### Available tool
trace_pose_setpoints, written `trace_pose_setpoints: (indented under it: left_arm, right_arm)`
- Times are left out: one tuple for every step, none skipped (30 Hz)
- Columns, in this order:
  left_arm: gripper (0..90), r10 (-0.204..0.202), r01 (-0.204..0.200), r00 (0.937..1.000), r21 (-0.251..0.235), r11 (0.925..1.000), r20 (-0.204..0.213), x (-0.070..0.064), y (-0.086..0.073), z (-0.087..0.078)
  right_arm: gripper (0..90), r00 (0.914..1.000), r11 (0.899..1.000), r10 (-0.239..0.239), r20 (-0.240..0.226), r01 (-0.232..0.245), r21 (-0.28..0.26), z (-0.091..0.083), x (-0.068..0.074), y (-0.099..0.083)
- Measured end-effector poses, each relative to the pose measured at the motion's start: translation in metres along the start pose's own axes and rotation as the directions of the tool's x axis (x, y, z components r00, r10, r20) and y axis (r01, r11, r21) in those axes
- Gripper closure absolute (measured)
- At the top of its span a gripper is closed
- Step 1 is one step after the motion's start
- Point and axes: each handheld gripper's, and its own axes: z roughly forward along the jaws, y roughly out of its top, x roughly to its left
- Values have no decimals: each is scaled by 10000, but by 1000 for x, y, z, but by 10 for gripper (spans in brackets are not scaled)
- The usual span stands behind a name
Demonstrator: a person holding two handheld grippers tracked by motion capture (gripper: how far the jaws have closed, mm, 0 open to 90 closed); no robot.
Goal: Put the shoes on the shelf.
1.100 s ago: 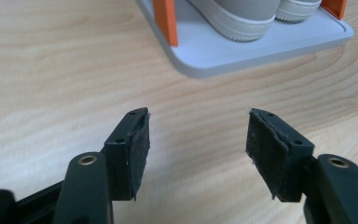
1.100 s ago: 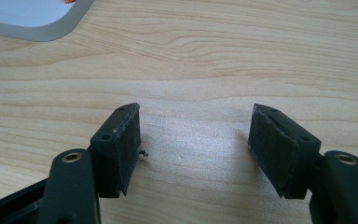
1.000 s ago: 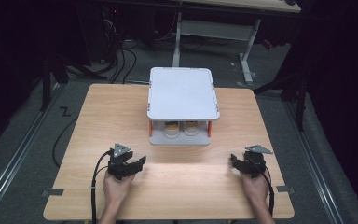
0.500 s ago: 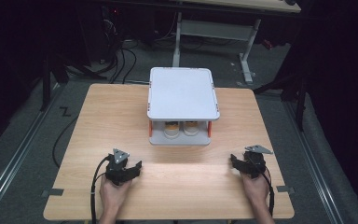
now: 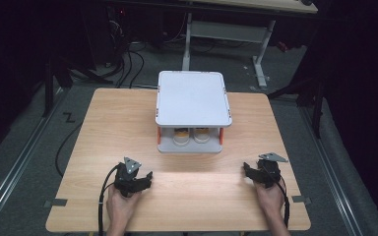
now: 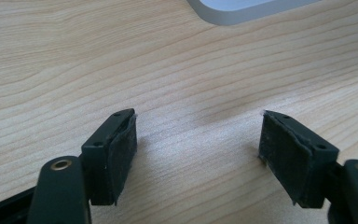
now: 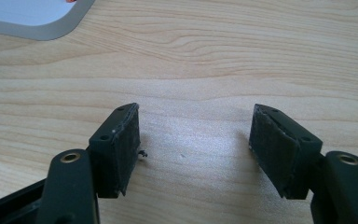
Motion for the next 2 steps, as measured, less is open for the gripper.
trace_pose_setpoints:
  left_arm:
    - [268, 2, -3, 10000, 5, 10000, 32, 0, 0, 0]
    - [258, 23, -24, 10000, 36, 10000, 80, 0, 0, 0]
  right_arm:
    - [335, 10000, 10000, -2, -1, 2, -2, 0, 0, 0]
    - [335, 10000, 10000, -1, 0, 1, 1, 0, 0, 0]
